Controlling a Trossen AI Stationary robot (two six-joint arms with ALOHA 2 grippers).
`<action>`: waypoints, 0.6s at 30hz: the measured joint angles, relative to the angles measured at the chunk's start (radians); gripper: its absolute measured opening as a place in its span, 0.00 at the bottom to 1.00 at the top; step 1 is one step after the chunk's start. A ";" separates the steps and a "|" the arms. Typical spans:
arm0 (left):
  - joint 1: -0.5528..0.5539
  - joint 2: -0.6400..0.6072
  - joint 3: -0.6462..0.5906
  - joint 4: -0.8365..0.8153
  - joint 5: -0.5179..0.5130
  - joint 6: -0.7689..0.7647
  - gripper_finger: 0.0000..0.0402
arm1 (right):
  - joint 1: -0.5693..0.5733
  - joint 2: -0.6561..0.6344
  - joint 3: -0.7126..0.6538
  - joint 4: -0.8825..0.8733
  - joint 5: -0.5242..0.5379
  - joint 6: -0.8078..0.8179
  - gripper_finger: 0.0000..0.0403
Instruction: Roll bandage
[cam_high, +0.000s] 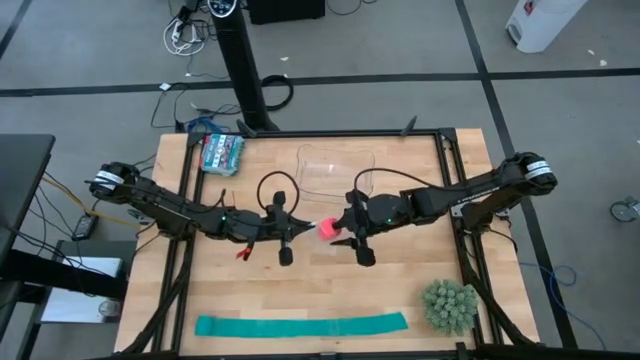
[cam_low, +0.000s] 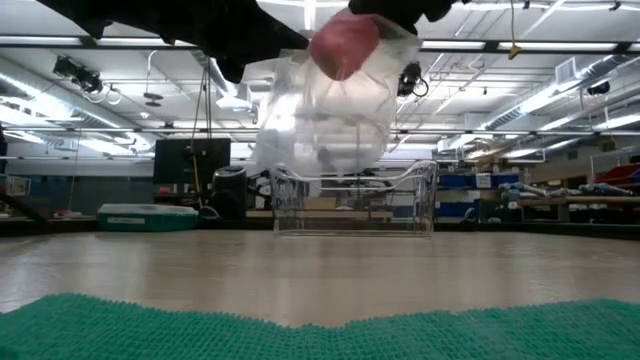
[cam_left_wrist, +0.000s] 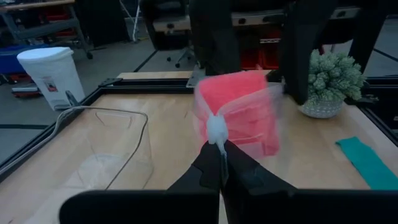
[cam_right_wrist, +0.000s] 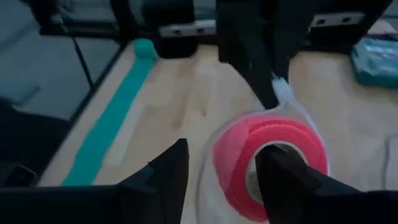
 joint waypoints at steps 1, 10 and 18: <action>0.003 0.000 0.000 0.000 0.002 0.000 0.01 | 0.001 0.003 0.020 -0.037 0.038 0.006 0.42; 0.004 0.000 -0.001 -0.012 0.001 -0.001 0.01 | 0.011 0.018 0.091 -0.194 0.056 0.011 0.40; 0.004 0.000 -0.001 -0.015 0.001 0.001 0.01 | 0.012 0.022 0.091 -0.267 0.144 0.071 0.37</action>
